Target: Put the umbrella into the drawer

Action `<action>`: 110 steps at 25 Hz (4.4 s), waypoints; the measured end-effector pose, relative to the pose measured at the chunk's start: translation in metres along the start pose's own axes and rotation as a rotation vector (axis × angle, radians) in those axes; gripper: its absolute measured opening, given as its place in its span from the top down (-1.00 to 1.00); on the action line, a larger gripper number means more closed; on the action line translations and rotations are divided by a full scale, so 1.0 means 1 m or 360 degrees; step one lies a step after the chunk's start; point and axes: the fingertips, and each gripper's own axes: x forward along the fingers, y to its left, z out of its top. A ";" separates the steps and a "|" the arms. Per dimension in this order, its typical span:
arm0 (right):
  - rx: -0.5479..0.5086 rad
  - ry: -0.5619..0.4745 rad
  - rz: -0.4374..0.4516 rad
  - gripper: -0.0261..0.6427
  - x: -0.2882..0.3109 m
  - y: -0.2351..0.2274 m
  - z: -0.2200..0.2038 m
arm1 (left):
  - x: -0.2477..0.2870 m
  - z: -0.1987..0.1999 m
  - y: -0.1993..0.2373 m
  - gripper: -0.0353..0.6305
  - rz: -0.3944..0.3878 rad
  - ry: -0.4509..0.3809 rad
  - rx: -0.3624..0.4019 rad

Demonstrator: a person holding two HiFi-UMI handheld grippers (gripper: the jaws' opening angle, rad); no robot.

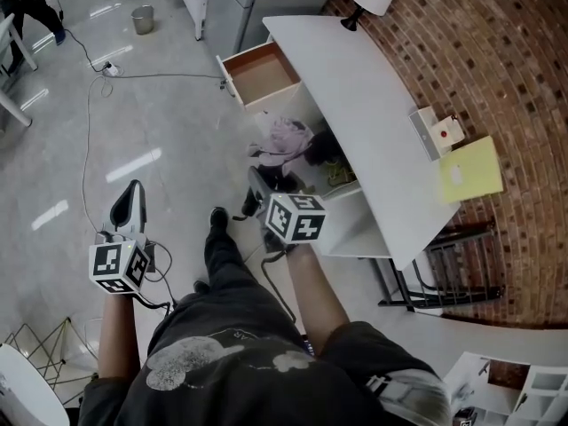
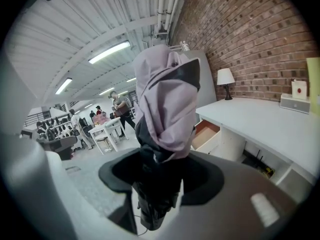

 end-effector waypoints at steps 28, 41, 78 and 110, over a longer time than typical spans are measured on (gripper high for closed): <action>0.0150 0.0022 0.0000 0.22 0.220 -0.140 0.141 | 0.309 0.088 0.035 0.86 -0.0043 -0.0006 0.0090; 0.0280 -0.0015 -0.0225 0.22 0.271 -0.174 0.164 | 0.447 0.083 0.054 0.86 -0.0367 0.0069 0.0085; -0.0012 0.0517 -0.0571 0.22 0.498 -0.234 0.122 | 0.707 -0.028 0.099 0.86 -0.0906 0.0604 0.0011; 0.0150 0.0870 -0.0557 0.22 0.618 -0.361 -0.023 | 0.737 -0.165 0.116 0.86 -0.0574 0.0678 -0.0091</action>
